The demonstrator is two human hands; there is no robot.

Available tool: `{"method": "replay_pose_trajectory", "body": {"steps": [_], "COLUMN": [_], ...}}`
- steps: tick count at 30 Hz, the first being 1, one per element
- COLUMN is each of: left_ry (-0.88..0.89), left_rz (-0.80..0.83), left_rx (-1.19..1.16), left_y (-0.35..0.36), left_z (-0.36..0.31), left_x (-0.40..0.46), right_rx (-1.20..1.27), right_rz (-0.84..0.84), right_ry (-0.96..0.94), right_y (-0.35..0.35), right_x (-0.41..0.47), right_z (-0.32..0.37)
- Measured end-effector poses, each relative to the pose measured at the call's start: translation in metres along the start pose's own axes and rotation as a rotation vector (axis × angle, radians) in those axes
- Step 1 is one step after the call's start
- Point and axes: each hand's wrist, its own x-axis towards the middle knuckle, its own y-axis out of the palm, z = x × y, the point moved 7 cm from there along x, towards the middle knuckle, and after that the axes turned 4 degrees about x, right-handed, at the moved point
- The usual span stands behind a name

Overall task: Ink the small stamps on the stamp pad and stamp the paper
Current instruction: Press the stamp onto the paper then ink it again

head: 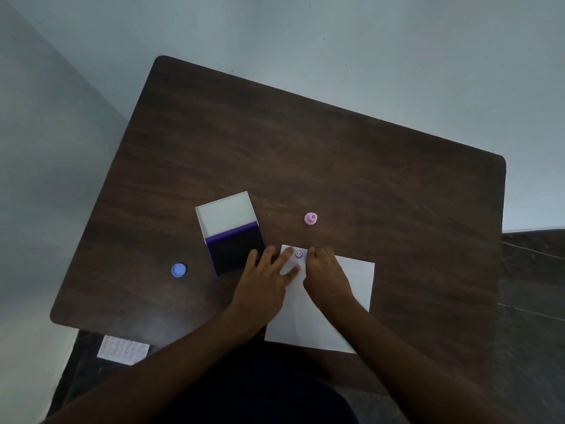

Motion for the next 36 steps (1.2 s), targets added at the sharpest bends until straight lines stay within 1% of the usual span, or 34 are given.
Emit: {"method": "replay_pose_trajectory", "body": {"steps": [7,19,23,25,29,32,36], "left_ry": [0.002,-0.025,-0.034,-0.040,-0.028,-0.031,-0.052], "left_rz": [0.017,0.014,0.009,0.011,0.030,0.018,-0.009], "left_rx": [0.004,0.040,0.020,0.018,0.053,0.066,0.045], "left_y": [0.002,0.002,-0.003,-0.005,-0.007,-0.008,-0.015], "left_z": [0.000,-0.004,-0.005,-0.007,-0.009,-0.010,-0.011], "left_x": [0.002,0.004,0.002,0.004,0.007,0.007,0.007], "right_rx": [0.022,0.009,0.103,0.162,0.397,0.439,0.498], "right_rz": [0.006,-0.025,-0.043,-0.116,-0.326,-0.327,-0.311], "right_ry": [0.015,-0.023,-0.005,0.034,0.204,0.293,0.359], "right_y": [0.003,0.001,-0.009,-0.019,-0.029,-0.022,-0.017], "right_x": [0.000,-0.002,-0.005,-0.012,-0.044,-0.058,-0.063], "right_z": [-0.003,-0.004,-0.008,-0.012,-0.029,-0.033,-0.035]}}
